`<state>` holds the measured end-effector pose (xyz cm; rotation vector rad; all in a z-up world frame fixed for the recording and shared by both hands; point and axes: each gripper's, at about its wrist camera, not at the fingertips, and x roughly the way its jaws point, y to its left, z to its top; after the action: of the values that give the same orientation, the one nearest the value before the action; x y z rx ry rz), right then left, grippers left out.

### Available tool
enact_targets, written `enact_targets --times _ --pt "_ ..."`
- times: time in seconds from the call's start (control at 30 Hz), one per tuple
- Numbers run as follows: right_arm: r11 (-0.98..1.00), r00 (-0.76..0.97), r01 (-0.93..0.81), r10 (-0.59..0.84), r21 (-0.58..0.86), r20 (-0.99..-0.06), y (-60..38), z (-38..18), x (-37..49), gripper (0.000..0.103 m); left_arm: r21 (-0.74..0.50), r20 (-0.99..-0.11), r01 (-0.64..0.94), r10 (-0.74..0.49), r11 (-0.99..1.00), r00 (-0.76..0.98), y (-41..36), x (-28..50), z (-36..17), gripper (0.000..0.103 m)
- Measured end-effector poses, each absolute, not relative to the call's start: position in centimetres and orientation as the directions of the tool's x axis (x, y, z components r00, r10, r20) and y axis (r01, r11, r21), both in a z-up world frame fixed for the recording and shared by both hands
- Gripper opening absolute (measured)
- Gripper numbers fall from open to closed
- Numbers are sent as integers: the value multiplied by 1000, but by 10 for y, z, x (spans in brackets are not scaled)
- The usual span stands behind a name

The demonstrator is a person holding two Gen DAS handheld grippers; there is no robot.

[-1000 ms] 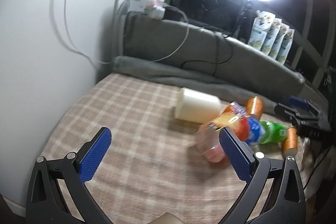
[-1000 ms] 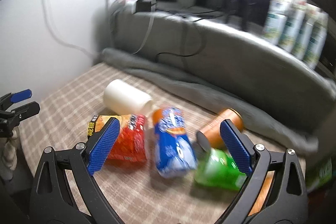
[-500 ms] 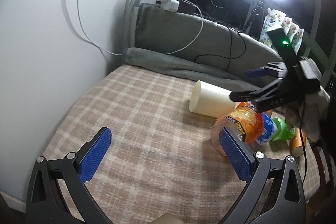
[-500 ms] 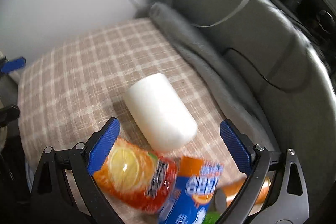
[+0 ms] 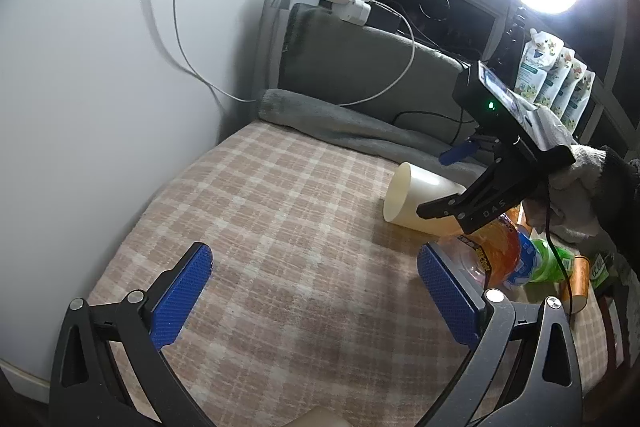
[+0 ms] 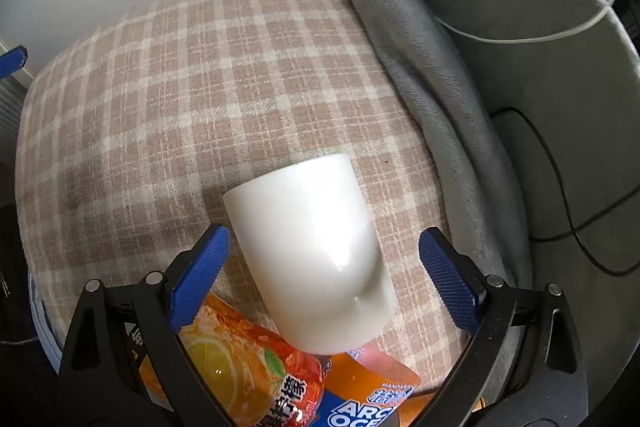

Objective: Flip cup upright
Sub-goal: 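Close the right gripper around the white cup's body, then lift the white cup with the right gripper and rotate it rim-up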

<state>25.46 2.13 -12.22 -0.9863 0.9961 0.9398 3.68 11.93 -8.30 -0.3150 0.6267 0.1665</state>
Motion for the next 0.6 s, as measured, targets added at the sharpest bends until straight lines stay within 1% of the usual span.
enact_targets --times 0.17,0.27,0.6 --pt "244 251 -946 130 -215 -959 31 -137 257 91 -240 -593 -260 71 935 802 125 35 -81 102" --pt "228 241 -951 119 -210 -963 35 -145 257 84 -239 -589 -265 78 934 805 127 34 -81 102" --pt "261 269 -938 127 -230 -955 44 -166 264 83 -235 -588 -264 79 935 805 126 35 -81 102"
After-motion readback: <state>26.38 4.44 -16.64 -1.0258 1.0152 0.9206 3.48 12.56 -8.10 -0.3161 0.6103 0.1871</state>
